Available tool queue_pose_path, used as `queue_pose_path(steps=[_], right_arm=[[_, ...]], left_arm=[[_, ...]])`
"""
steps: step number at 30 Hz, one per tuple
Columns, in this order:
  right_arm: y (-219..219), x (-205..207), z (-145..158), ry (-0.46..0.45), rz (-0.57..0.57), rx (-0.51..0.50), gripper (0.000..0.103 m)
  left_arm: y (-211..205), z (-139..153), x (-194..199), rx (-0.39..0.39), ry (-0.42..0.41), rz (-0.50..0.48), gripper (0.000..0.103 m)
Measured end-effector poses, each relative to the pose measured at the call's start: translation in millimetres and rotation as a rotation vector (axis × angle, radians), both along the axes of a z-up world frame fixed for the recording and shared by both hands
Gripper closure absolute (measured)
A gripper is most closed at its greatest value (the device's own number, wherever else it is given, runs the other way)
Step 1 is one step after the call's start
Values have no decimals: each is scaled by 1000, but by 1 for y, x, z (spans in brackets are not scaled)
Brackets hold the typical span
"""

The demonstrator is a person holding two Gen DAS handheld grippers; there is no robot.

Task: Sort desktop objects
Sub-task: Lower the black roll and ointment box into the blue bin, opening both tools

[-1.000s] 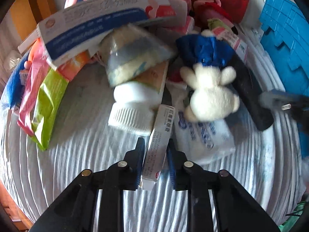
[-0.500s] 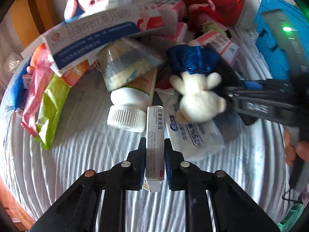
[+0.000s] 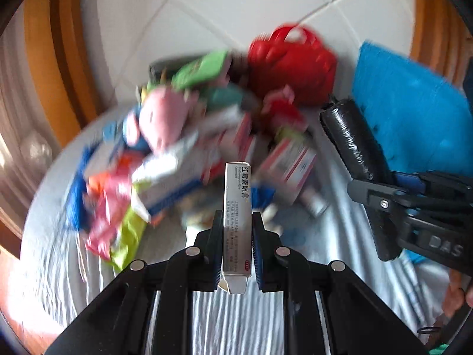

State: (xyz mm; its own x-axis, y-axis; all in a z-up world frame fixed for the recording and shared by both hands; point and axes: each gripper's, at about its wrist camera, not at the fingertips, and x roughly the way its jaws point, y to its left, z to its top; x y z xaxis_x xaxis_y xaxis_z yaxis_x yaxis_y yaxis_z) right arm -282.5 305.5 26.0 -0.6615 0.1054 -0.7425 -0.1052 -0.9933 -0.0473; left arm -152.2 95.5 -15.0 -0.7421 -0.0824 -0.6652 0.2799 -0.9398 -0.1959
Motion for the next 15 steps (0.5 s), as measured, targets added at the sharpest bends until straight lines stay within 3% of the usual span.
queue_pose_path(steps=[5, 10, 15], right_arm=[[4, 35, 75, 153, -36, 12, 65], [18, 82, 147, 298, -111, 97, 65], [57, 129, 196, 372, -230, 165, 65]], left_arm=[[20, 61, 7, -38, 145, -49, 86], [58, 123, -3, -50, 274, -116, 86], [110, 179, -16, -56, 369, -190, 86]])
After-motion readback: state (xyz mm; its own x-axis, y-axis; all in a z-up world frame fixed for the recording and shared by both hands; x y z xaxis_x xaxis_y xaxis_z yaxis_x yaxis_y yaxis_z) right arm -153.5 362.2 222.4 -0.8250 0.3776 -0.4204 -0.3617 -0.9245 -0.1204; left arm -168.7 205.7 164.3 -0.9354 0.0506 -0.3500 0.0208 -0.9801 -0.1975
